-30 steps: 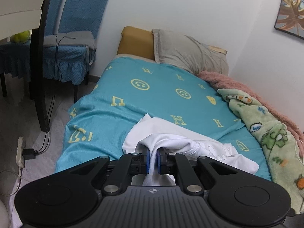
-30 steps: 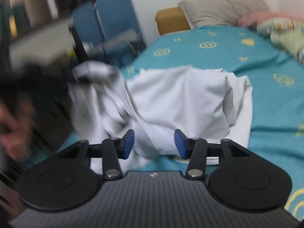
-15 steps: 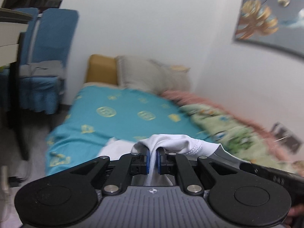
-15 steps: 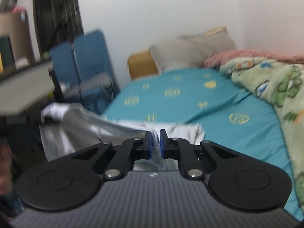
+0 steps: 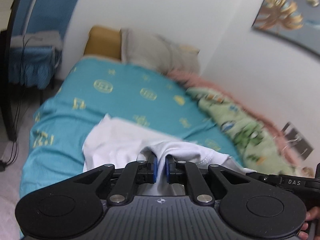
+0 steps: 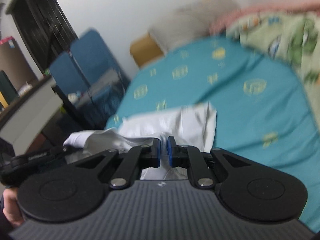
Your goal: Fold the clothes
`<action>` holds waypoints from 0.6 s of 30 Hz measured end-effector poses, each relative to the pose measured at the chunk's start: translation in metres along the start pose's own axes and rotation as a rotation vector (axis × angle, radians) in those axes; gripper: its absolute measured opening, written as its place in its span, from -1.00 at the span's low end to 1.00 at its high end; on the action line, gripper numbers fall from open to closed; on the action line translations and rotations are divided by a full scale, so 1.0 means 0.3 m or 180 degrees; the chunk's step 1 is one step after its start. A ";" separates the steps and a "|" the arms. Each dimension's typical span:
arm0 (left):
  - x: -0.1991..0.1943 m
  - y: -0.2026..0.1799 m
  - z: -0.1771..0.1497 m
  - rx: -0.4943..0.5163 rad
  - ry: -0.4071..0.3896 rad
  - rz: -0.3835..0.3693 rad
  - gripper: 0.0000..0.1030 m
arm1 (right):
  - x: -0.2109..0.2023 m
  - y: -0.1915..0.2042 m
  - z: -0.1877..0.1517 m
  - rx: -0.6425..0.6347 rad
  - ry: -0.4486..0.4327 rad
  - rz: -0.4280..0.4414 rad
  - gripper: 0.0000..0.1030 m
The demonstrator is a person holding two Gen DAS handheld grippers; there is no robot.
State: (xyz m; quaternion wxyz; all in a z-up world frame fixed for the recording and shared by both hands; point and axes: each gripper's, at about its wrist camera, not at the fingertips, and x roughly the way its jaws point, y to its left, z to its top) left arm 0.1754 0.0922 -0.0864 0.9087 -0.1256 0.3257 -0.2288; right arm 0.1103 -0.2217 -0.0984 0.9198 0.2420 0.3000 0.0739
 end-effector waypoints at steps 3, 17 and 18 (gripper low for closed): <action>0.088 0.009 -0.022 -0.0045 0.0247 0.0182 -0.79 | 0.073 -0.005 -0.022 0.0126 0.0168 0.0146 -0.79; 0.033 -0.098 -0.022 0.1220 -0.0238 0.1179 0.35 | 0.029 -0.009 -0.005 0.0244 -0.0039 0.0268 -0.79; 0.013 -0.107 -0.024 0.1329 -0.0303 0.1224 0.39 | 0.016 -0.001 -0.006 0.0230 -0.0073 0.0280 -0.79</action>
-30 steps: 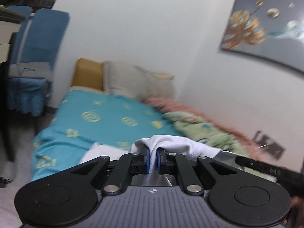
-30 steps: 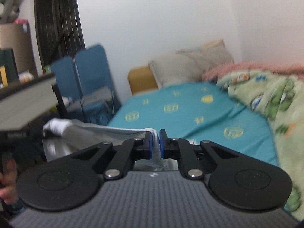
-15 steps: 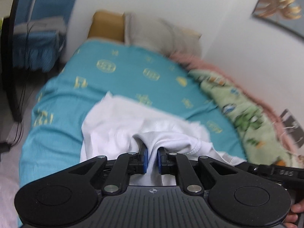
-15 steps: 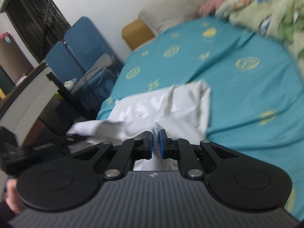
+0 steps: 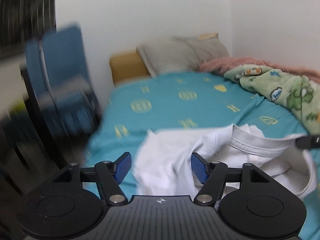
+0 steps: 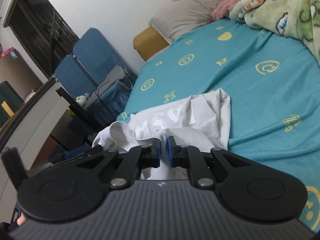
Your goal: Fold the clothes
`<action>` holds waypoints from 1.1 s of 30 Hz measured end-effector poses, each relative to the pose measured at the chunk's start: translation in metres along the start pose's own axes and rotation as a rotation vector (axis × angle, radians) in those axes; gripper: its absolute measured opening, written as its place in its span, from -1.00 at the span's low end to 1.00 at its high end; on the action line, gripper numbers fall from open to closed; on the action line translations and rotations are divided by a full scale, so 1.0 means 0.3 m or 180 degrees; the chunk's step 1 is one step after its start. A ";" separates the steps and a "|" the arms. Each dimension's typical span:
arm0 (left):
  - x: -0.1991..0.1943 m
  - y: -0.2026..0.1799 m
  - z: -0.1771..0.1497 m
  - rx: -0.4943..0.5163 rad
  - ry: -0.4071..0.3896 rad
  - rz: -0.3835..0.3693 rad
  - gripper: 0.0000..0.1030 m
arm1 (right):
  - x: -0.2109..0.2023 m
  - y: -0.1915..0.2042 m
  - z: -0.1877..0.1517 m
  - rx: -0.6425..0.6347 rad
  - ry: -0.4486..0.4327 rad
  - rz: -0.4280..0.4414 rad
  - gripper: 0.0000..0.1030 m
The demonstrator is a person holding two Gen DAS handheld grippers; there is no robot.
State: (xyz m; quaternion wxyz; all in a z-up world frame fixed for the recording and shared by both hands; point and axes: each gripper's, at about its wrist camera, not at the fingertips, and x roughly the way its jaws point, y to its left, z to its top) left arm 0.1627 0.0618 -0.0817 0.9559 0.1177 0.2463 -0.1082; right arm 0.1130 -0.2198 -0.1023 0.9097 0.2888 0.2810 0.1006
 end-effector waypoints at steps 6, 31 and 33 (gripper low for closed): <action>-0.052 0.069 0.028 -0.0341 -0.0091 0.0116 0.43 | -0.067 0.065 -0.015 -0.0235 -0.0124 0.0137 -0.79; -0.041 -0.154 0.029 -0.0442 -0.0188 0.0735 0.80 | -0.079 0.079 -0.067 -0.0424 -0.0231 -0.0304 -0.79; -0.117 -0.168 0.033 -0.0403 -0.0233 0.0562 0.80 | -0.073 0.063 -0.070 -0.0391 -0.0240 -0.0492 -0.78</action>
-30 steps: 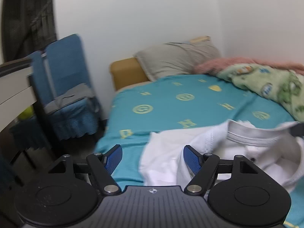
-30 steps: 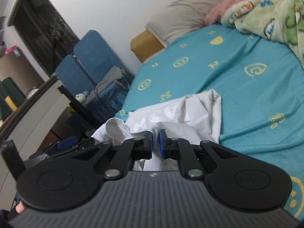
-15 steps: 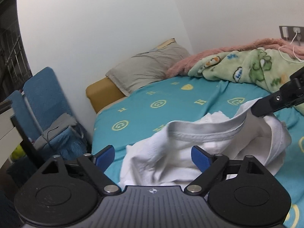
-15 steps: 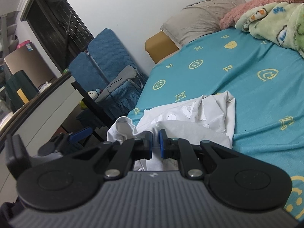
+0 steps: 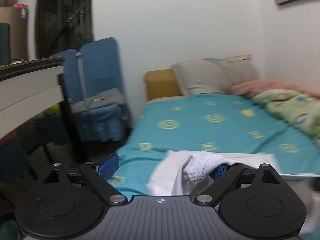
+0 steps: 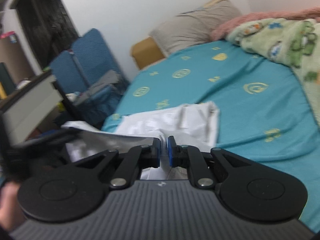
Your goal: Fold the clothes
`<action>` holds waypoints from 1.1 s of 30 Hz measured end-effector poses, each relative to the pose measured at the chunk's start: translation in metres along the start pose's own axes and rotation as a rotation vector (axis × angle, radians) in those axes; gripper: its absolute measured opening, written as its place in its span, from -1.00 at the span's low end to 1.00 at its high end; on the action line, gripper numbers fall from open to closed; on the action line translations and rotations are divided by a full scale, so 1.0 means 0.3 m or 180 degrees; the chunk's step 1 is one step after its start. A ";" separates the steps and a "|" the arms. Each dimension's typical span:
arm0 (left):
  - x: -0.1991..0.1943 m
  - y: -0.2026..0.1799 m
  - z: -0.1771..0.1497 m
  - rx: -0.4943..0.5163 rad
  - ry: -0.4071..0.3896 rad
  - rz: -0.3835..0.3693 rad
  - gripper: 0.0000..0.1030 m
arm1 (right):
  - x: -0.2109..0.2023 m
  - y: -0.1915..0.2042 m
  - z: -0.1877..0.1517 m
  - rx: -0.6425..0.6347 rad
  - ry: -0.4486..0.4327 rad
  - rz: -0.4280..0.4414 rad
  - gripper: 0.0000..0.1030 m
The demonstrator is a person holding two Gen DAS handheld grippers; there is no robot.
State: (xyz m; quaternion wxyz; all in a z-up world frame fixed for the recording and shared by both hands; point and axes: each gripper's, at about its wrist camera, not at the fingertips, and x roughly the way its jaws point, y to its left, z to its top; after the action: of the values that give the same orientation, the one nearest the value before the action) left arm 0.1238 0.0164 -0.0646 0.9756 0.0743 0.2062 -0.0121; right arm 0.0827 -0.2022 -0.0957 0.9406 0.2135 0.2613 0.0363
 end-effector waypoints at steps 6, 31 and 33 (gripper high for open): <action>-0.163 -0.039 -0.013 0.0303 -0.0186 -0.0048 0.82 | 0.033 -0.020 -0.028 0.0028 0.0146 -0.0353 -0.53; 0.007 -0.021 -0.076 0.0590 0.0347 0.0346 0.86 | -0.076 -0.096 0.014 0.0151 -0.0528 -0.1156 0.19; 0.048 -0.027 -0.095 0.0626 0.0513 0.0400 0.86 | -0.033 -0.106 0.004 0.0101 -0.0295 -0.1242 0.19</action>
State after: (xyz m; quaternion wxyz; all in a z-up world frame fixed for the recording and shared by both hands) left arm 0.1250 0.0127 -0.0975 0.9427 0.1831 0.2766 0.0348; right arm 0.0735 -0.2332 -0.1034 0.9373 0.1751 0.2548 -0.1607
